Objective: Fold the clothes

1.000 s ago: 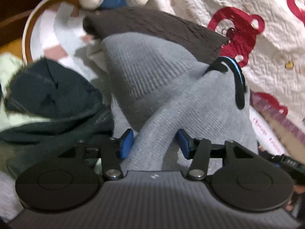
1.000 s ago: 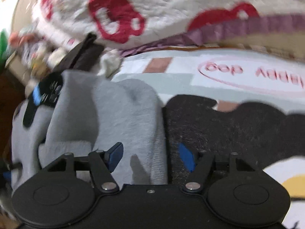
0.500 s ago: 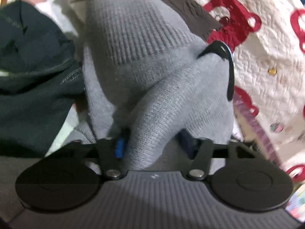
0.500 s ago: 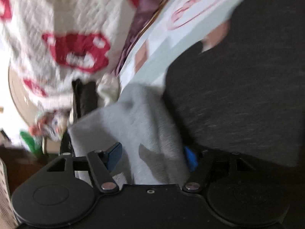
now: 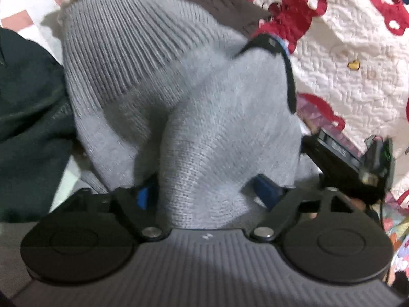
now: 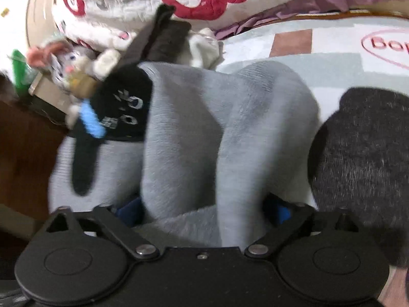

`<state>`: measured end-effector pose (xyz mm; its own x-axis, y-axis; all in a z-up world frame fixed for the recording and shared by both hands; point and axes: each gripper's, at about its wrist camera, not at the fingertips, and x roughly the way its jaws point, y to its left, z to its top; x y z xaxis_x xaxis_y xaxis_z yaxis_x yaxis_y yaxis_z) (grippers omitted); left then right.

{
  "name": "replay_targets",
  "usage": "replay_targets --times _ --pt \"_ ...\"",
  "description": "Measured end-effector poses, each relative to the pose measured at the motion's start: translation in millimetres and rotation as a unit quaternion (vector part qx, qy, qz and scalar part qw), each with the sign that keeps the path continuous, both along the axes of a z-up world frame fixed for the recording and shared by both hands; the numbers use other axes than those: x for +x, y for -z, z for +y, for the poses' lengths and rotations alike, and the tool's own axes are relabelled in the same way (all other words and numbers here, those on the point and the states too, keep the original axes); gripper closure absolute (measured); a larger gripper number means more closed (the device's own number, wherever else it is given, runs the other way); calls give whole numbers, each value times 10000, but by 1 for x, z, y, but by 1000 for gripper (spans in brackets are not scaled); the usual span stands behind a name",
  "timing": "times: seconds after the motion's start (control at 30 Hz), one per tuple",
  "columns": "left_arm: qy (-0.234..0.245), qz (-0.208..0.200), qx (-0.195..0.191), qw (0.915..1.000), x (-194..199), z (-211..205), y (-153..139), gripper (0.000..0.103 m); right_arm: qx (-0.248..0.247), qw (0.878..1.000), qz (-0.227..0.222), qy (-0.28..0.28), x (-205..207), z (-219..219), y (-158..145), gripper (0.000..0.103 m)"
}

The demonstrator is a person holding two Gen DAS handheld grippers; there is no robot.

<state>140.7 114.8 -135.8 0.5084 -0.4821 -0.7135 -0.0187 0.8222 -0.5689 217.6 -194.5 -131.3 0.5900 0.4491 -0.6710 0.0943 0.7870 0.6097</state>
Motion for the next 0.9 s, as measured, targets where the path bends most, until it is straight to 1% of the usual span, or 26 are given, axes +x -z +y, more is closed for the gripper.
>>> replay_targets --times 0.03,0.07,0.1,0.13,0.17,0.2,0.23,0.27,0.3,0.37,0.4,0.47,0.5,0.57,0.6,0.67,0.7,0.73,0.77,0.8,0.83,0.87,0.9 --pt "-23 58 22 10000 2 -1 3 17 -154 9998 92 -28 5 4 3 0" --pt "-22 79 16 10000 3 -3 4 19 -207 9997 140 -52 8 6 4 0" --pt "47 63 -44 10000 4 -3 5 27 -245 9995 172 -70 11 7 5 0" --pt "126 55 -122 9998 5 -3 6 37 -207 9997 122 -60 9 7 3 3" --pt "154 80 -220 9996 6 -1 7 55 -170 9998 71 -49 7 6 1 21" --pt "138 147 -461 9987 7 4 9 65 -132 9999 20 -39 5 5 -1 50" --pt "97 234 -811 9964 8 11 13 69 -87 9999 -36 -39 3 4 -2 62" --pt "55 321 -1161 9927 9 18 16 74 -5 9999 -126 -94 -5 2 -5 68" --pt "83 344 -1412 9893 10 21 17 76 78 9996 -215 -150 -12 0 -7 69" --pt "274 265 -1724 9843 9 21 15 78 242 9986 -393 -260 -26 -5 -11 71" --pt "434 184 -1744 9835 8 17 12 78 358 9978 -474 -299 -33 -7 -13 72" --pt "880 -77 -1500 9847 4 0 0 78 853 9944 -571 -261 -47 -14 -14 73" --pt "1128 -242 -1368 9838 -1 -9 -7 78 1068 9920 -624 -256 -54 -17 -14 73" --pt "1652 -586 -1166 9776 -14 -27 -20 78 1455 9865 -717 -216 -72 -22 -16 74" --pt "1836 -711 -1101 9742 -20 -34 -25 78 1641 9833 -762 -192 -81 -25 -16 74" --pt "2098 -892 -960 9689 -27 -45 -32 78 1849 9790 -840 -152 -98 -30 -18 74" --pt "2176 -981 -781 9679 -30 -50 -35 78 1839 9790 -863 -155 -104 -31 -20 74" --pt "2155 -1046 -458 9698 -35 -52 -37 76 1816 9793 -880 -152 -111 -32 -22 74" --pt "2021 -1072 -3 9735 -39 -54 -39 67 1718 9813 -861 -118 -116 -33 -24 74" --pt "1819 -1077 543 9759 -41 -57 -40 50 1589 9836 -844 -86 -120 -35 -27 74" --pt "1659 -1062 916 9761 -41 -61 -40 42 1301 9879 -836 -65 -122 -37 -29 74" --pt "1544 -1032 1121 9762 -38 -65 -40 31 1015 9914 -823 -30 -124 -39 -31 73" --pt "1429 -1002 1326 9757 -36 -69 -40 28 759 9940 -778 94 -123 -42 -32 66"
